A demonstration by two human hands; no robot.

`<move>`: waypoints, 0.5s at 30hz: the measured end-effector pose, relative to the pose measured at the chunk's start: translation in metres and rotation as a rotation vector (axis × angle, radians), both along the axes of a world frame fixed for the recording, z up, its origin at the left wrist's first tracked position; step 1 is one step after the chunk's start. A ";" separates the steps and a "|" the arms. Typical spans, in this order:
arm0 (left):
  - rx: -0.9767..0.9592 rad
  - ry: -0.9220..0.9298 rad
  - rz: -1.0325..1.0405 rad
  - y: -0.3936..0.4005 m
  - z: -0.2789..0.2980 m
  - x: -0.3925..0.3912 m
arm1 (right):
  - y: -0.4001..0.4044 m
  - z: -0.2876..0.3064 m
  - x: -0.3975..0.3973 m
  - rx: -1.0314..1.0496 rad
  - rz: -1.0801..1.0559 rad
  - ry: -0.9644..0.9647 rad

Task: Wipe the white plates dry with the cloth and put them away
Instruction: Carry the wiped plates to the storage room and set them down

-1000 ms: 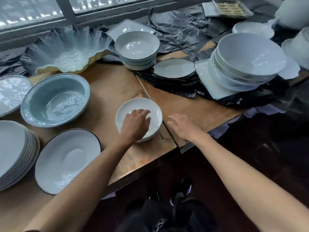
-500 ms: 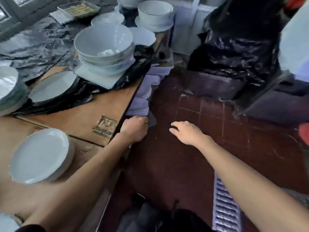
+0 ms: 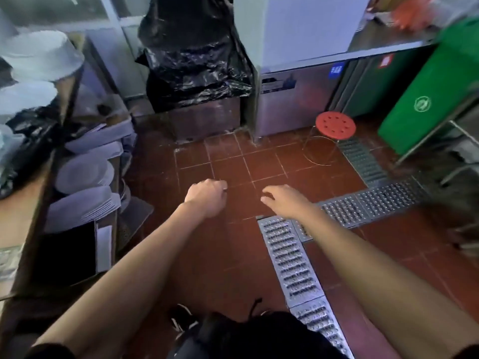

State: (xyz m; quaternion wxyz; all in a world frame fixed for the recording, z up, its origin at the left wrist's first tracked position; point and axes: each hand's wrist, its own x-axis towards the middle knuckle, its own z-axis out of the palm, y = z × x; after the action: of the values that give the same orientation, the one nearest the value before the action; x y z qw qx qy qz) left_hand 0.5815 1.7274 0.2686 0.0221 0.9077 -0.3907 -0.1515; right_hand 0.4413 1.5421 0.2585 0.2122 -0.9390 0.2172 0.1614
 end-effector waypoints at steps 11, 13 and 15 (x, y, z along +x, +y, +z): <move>0.032 -0.066 -0.418 -0.200 0.015 -0.127 | -0.125 0.005 -0.187 0.032 -0.383 -0.069; 0.052 -0.055 -0.500 -0.230 0.015 -0.150 | -0.140 0.001 -0.219 0.029 -0.435 -0.063; 0.046 -0.037 -0.585 -0.260 0.012 -0.171 | -0.154 -0.002 -0.248 0.016 -0.494 -0.051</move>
State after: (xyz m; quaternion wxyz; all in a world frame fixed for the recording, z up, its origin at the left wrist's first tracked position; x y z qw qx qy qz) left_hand 0.4101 1.4671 0.2807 -0.0503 0.7594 -0.6326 -0.1437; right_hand 0.1932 1.3877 0.2563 0.2579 -0.8594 0.4336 0.0827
